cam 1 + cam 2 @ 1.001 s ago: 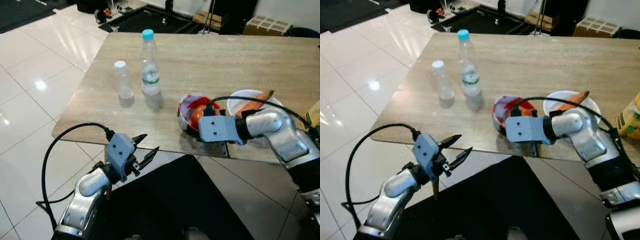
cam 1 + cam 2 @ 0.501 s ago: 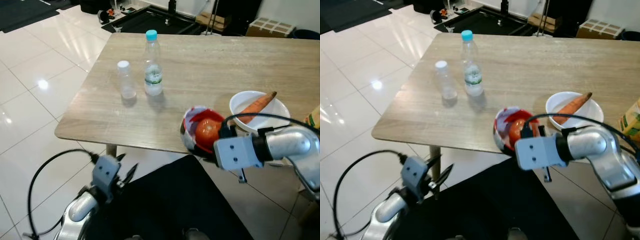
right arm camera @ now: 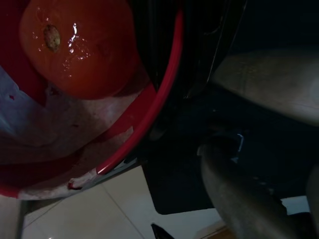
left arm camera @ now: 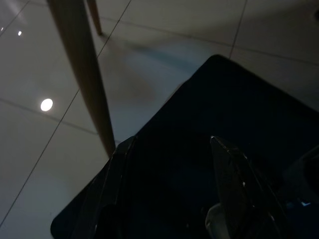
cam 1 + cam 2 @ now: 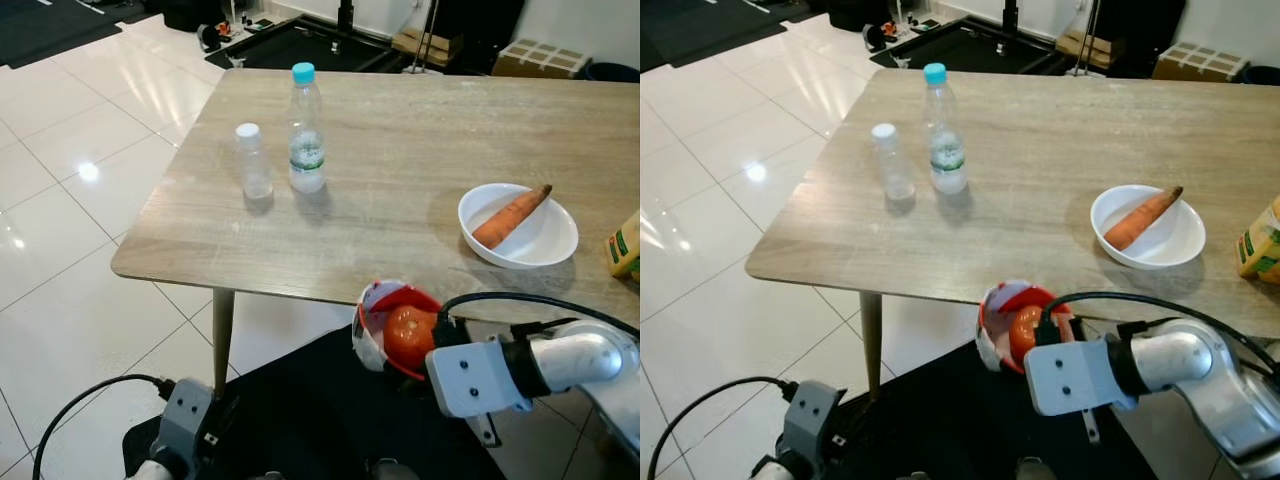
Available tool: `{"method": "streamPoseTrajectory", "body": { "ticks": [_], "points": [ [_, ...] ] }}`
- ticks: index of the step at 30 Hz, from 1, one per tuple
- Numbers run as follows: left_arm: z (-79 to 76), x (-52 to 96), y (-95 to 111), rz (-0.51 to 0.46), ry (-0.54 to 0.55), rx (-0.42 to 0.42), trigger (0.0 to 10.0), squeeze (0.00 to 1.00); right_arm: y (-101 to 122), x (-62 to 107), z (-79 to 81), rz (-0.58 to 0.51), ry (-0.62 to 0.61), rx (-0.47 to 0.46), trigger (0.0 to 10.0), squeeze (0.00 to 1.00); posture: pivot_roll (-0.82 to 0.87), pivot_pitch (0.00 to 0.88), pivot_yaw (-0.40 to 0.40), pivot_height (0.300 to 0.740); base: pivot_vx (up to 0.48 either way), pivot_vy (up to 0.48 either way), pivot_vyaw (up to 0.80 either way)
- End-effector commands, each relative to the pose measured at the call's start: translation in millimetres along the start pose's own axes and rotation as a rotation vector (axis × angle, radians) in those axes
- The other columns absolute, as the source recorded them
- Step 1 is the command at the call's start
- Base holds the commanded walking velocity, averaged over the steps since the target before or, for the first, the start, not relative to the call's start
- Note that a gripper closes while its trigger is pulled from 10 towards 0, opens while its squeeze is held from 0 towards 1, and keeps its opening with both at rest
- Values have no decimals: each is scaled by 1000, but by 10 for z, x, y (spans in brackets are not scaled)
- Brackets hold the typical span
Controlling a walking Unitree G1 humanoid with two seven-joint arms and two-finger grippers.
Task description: Restocking fridge
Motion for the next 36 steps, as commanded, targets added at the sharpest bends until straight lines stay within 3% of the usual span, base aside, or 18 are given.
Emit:
{"method": "streamPoseTrajectory", "body": {
  "ticks": [1,3,5,11,14,16,20,23,24,26,29,31,36],
  "points": [
    [15,26,-128,52,28,15,10000,0,-128,-143,144,18,42,-45,0,0,-180,150,58,740,0,0,0],
    [24,-22,-170,79,44,22,10000,0,-391,-306,279,97,67,-109,0,0,-183,147,59,740,0,0,0],
    [31,-50,-177,87,55,28,10000,0,-505,-377,336,140,82,-131,0,0,-184,147,60,740,0,0,0],
    [-11,-145,-164,98,39,9,10000,0,-775,-621,406,207,42,-182,0,0,-191,138,61,740,0,0,0],
    [-64,-221,-159,112,15,-8,10000,0,-1023,-873,476,264,-30,-241,0,0,-190,127,61,740,0,0,0],
    [-71,-239,-154,113,14,-8,10000,0,-1072,-938,489,278,-50,-249,0,0,-190,127,61,740,0,0,0],
    [-120,-273,-182,141,-8,-8,10000,0,-1299,-1200,575,347,-150,-369,0,0,-188,116,64,740,0,0,0],
    [-132,-277,-191,147,-14,-11,10000,0,-1338,-1237,609,367,-156,-382,0,0,-188,116,64,740,0,0,0],
    [-164,-279,-217,161,-17,-4,10000,0,-1426,-1322,680,392,-229,-502,10000,0,-185,111,61,740,0,0,0],
    [-164,-279,-217,161,-17,-4,10000,0,-1426,-1322,680,392,-229,-502,10000,0,-185,111,61,740,0,0,0],
    [-203,-285,-264,185,5,28,10000,0,-1517,-1431,752,403,-371,-691,10000,0,-178,106,59,740,0,0,0],
    [-228,-293,-297,206,37,56,10000,0,-1542,-1486,765,433,-454,-714,10000,0,-169,102,53,740,0,0,0],
    [-266,-304,-319,223,58,76,10000,0,-1521,-1556,796,446,-509,-710,10000,0,-164,95,40,740,0,0,0]
  ]
}}
Point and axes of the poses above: a point about 5 cm out from each wrist's last joint towards the gripper, its own x axis pointing back from the gripper into the wrist, its own y axis along the axis of the wrist's last joint, z = x × y, the point moved 2 cm from there along -x, pointing out of the wrist towards the gripper, and after that the axes turned 1 degree about -x, right-handed, at the moved point
